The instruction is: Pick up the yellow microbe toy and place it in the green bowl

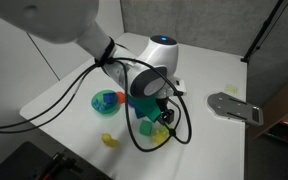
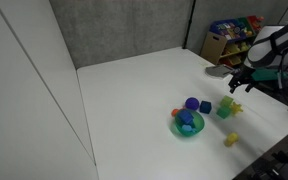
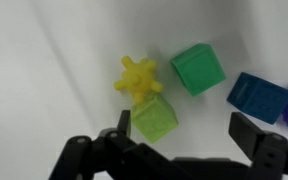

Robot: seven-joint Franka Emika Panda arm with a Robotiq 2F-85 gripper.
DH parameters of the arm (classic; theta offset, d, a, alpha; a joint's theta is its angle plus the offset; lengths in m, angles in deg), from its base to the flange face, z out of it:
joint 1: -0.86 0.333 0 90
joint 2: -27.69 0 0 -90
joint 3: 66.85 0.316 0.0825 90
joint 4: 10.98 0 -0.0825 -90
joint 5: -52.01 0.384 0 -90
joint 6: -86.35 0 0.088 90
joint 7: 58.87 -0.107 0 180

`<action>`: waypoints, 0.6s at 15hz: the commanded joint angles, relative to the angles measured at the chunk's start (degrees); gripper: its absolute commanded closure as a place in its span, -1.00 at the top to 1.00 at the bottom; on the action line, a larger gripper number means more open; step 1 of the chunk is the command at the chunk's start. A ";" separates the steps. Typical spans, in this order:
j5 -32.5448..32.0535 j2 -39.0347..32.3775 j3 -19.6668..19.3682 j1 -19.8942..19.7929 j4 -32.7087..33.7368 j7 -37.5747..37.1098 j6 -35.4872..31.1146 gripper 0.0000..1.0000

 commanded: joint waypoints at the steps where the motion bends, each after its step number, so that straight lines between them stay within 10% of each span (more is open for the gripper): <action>1: -2.35 -3.98 -3.24 1.57 2.92 -3.48 0.38 1.00; 9: -3.77 -6.41 -5.19 2.29 2.15 -5.20 -1.04 1.00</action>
